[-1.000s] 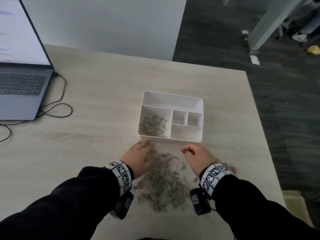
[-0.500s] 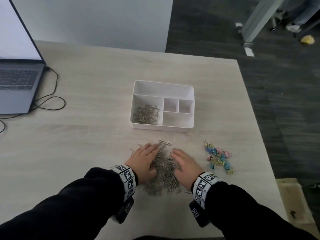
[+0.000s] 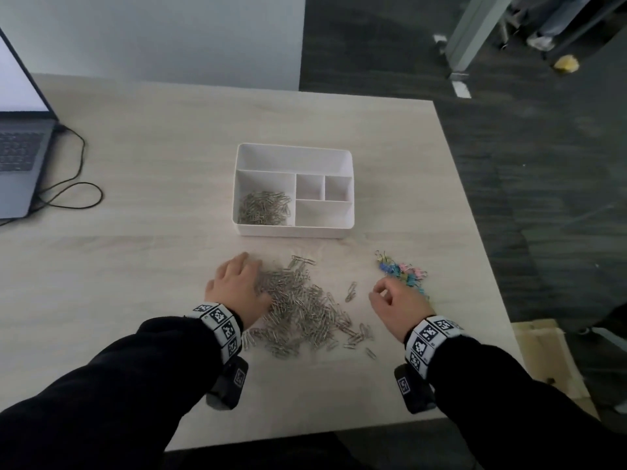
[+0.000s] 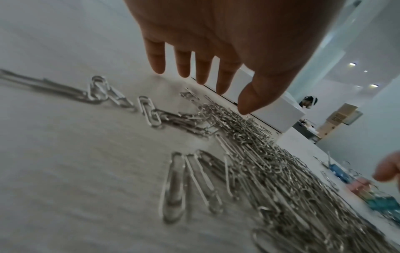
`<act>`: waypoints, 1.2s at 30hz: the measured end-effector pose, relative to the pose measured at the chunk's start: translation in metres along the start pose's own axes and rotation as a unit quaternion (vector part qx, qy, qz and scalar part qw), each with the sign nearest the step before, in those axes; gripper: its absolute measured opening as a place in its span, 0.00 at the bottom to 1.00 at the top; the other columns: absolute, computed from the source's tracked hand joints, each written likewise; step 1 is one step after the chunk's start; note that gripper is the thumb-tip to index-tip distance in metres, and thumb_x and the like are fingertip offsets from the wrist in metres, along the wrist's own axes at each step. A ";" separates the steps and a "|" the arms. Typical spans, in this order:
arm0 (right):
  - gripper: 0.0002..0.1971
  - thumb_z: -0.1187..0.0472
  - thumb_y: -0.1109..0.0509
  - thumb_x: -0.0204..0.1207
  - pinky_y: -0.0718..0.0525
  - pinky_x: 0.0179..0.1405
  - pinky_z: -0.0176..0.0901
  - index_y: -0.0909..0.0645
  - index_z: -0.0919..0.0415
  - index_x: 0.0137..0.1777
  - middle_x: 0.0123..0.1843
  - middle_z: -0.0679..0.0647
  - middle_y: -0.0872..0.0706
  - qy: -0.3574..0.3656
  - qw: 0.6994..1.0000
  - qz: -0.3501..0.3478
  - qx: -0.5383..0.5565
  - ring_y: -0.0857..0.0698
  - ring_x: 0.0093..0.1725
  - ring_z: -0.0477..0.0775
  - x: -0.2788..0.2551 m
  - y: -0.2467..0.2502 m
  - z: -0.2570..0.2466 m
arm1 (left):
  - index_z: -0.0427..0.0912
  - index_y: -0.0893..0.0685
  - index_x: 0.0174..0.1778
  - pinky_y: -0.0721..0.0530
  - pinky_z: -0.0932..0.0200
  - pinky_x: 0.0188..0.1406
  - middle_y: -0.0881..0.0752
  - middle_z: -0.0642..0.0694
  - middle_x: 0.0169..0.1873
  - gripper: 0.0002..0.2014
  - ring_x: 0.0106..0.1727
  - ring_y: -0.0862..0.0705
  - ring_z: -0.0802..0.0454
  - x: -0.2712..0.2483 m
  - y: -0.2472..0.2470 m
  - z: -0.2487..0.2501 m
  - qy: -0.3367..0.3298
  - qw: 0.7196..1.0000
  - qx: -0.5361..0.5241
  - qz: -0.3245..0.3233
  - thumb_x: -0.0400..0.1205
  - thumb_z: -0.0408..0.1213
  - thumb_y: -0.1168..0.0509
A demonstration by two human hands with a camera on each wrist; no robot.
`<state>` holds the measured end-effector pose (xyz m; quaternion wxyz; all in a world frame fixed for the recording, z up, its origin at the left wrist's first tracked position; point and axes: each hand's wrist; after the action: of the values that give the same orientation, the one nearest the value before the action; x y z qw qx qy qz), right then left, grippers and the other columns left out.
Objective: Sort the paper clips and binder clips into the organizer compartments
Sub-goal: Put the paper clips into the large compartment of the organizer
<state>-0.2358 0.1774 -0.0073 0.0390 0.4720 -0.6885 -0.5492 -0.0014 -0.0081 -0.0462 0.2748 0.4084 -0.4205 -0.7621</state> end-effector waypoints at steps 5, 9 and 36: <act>0.34 0.24 0.29 0.59 0.15 0.35 0.44 0.32 0.47 0.54 0.39 0.51 0.14 -0.036 0.985 -0.136 -0.100 0.16 0.32 0.49 -0.015 -0.017 0.011 | 0.59 0.32 0.72 0.31 0.39 0.73 0.34 0.52 0.76 0.29 0.76 0.34 0.44 -0.006 0.002 -0.005 0.024 0.999 -0.013 0.023 0.73 0.50 0.37; 0.27 0.42 0.22 0.65 0.10 0.27 0.47 0.33 0.48 0.54 0.41 0.54 0.14 -0.034 0.977 -0.192 -0.086 0.10 0.31 0.56 -0.022 -0.028 0.002 | 0.59 0.32 0.72 0.24 0.41 0.67 0.31 0.51 0.71 0.30 0.71 0.31 0.43 -0.006 0.004 -0.014 0.040 0.999 -0.012 0.026 0.72 0.53 0.36; 0.25 0.51 0.31 0.76 0.23 0.72 0.50 0.25 0.54 0.73 0.69 0.53 0.26 0.036 0.999 -0.004 -0.027 0.23 0.65 0.53 0.016 -0.059 -0.041 | 0.52 0.19 0.41 0.25 0.64 0.41 0.17 0.56 0.37 0.11 0.42 0.19 0.54 -0.024 -0.002 -0.032 -0.026 0.993 -0.045 -0.109 0.69 0.50 0.25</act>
<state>-0.1851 0.1395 -0.0456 0.0743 0.4931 -0.6699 -0.5500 0.0388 -0.0022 -0.0482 0.1972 0.4194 -0.3456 -0.8159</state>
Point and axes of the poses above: each hand's wrist, its own x-axis towards the middle knuckle, its own y-axis out of the back of the hand, z = x × y
